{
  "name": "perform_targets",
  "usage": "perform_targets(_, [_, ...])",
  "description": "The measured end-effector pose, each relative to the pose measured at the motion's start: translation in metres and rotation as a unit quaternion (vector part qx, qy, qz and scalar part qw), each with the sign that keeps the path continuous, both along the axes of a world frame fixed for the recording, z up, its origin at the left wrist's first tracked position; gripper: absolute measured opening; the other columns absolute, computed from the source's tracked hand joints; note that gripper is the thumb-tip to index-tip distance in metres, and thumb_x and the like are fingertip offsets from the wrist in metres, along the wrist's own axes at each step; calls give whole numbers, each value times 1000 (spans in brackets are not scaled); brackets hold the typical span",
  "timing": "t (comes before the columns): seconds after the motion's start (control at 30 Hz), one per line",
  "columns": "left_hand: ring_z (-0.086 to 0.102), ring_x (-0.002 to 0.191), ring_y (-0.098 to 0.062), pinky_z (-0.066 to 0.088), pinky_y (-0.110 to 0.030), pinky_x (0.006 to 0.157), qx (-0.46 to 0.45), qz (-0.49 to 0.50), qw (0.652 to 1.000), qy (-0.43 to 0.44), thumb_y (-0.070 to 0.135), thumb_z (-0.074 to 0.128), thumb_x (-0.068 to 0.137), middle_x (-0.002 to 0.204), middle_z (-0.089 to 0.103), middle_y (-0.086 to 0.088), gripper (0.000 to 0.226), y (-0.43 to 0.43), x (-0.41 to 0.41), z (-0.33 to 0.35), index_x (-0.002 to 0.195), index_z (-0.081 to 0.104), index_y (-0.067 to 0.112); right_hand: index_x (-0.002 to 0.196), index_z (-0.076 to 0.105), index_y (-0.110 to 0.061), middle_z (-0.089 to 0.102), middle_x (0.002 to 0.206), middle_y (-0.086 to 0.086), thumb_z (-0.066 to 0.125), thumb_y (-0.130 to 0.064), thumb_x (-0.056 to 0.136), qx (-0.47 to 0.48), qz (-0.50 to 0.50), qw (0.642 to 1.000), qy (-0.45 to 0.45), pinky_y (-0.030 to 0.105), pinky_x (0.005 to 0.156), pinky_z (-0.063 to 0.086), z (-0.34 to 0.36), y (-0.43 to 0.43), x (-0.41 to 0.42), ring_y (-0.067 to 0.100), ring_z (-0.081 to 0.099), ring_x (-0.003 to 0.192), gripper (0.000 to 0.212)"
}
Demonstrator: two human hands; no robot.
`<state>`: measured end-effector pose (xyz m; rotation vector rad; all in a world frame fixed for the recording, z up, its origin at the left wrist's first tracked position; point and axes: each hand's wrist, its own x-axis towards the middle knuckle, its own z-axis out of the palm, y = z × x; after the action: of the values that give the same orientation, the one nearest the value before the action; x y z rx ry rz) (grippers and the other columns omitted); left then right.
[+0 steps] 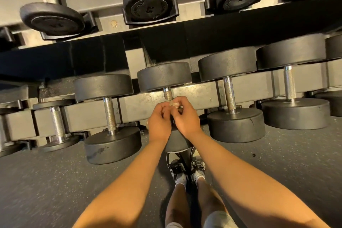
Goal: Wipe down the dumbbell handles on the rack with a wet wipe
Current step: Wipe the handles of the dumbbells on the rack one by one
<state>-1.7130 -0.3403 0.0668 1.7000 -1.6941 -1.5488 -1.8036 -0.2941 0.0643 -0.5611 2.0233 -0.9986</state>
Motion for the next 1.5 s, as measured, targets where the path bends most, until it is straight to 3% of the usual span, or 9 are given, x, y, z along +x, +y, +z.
perform_targets(0.13, [61, 81, 8, 51, -21, 76, -6, -8, 1000, 5, 19, 44, 107, 95, 66, 20, 24, -1, -9, 0, 120, 63, 26, 103, 67, -19, 67, 102, 1, 62, -8, 95, -31, -54, 996, -61, 32, 87, 55, -4, -8, -13, 16, 64, 95, 13])
perform_targets(0.33, [63, 91, -14, 53, -34, 85, -16, 11, 997, -79, 26, 38, 109, 97, 64, 11, 30, -1, -6, -3, 124, 63, 29, 99, 69, -16, 60, 102, 0, 56, 0, 94, -30, -16, 996, 79, 6, 73, 40, -7, -44, -19, 12, 57, 89, 22])
perform_targets(0.5, [63, 101, -14, 50, -32, 90, 10, 4, 997, -80, 30, 37, 109, 110, 68, 9, 33, -2, -3, -7, 130, 63, 30, 99, 73, -7, 58, 103, 1, 61, 7, 89, -31, 40, 995, 90, 2, 78, 40, -19, -31, -9, 9, 54, 89, 21])
perform_targets(0.6, [64, 92, -9, 45, -28, 79, 18, 10, 997, -77, 34, 36, 109, 102, 69, 10, 33, -1, -4, -3, 130, 61, 33, 98, 75, -4, 60, 101, 5, 64, 4, 91, 13, 64, 994, 89, -1, 74, 37, -22, -19, -13, 18, 60, 91, 16])
perform_targets(0.8, [59, 80, 1, 45, -20, 67, 26, 12, 996, -81, 36, 33, 109, 87, 64, 19, 34, -2, -5, 0, 133, 57, 37, 105, 61, -17, 63, 100, 2, 64, -17, 95, -18, 23, 997, 71, 21, 77, 50, -16, -38, -18, 15, 60, 90, 11])
perform_targets(1.03, [57, 83, 1, 41, -27, 78, 25, 14, 996, -89, 34, 33, 109, 86, 59, 21, 35, -2, -6, -2, 131, 59, 37, 110, 73, -11, 68, 110, 7, 60, 2, 92, 13, 27, 994, 107, 12, 83, 41, -22, -39, -19, 12, 59, 95, 26])
perform_targets(1.17, [60, 85, 0, 43, -27, 75, 27, 14, 995, -92, 36, 33, 109, 83, 60, 24, 36, -2, -6, -1, 132, 60, 38, 111, 75, -12, 71, 109, 7, 64, 0, 92, 19, 52, 995, 86, 26, 95, 52, -25, -18, -17, 16, 65, 98, 25])
perform_targets(1.33, [56, 92, -1, 42, -24, 86, 26, 1, 996, -84, 36, 31, 110, 104, 62, 17, 39, -2, -5, -1, 140, 55, 36, 120, 71, -9, 64, 118, 2, 64, -8, 96, -60, 23, 995, 72, -1, 92, 37, -14, -40, -19, 4, 56, 105, 25])
perform_targets(1.5, [59, 99, -8, 47, -29, 91, 31, 2, 997, -75, 38, 31, 110, 110, 64, 12, 40, -2, -3, -3, 143, 53, 36, 115, 74, -11, 61, 106, -3, 63, -7, 96, -33, 33, 994, 99, -1, 84, 38, -22, -39, -12, 9, 58, 96, 23])
